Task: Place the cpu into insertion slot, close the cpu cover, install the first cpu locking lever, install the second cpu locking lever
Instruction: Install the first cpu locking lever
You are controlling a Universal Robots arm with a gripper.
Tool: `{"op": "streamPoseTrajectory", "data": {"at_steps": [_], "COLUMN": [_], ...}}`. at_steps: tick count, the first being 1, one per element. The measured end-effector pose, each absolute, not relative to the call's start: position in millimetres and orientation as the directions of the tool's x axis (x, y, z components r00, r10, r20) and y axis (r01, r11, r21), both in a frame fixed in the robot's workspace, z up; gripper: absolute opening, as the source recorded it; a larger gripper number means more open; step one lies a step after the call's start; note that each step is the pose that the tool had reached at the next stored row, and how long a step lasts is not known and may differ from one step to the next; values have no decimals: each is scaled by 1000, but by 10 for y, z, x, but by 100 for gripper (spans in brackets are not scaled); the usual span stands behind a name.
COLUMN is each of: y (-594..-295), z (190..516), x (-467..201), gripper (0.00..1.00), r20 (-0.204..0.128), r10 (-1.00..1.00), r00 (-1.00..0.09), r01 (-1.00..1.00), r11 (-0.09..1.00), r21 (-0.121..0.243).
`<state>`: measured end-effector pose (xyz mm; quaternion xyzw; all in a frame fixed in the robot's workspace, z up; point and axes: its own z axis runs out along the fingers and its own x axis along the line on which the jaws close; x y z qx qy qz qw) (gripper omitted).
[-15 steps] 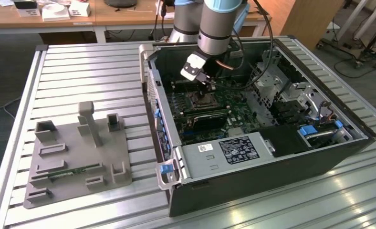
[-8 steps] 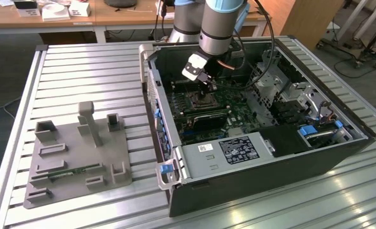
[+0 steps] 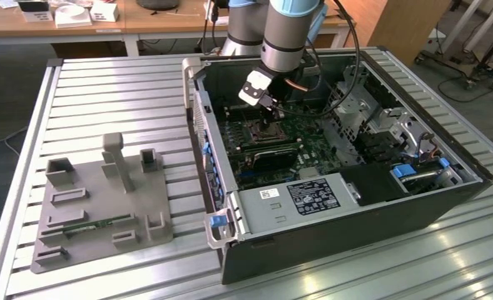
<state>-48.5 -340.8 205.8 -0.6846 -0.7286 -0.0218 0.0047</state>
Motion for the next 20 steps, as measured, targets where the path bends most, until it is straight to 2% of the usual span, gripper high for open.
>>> {"op": "streamPoseTrajectory", "data": {"at_steps": [9, 20], "y": [-3408, -3408], "z": [2084, 2420], "x": [-486, -488], "gripper": [11, 11], "r20": [37, 37], "r10": [997, 997], "r00": [-63, -63], "r01": [998, 998], "r11": [62, 62], "r21": [25, 25]}}
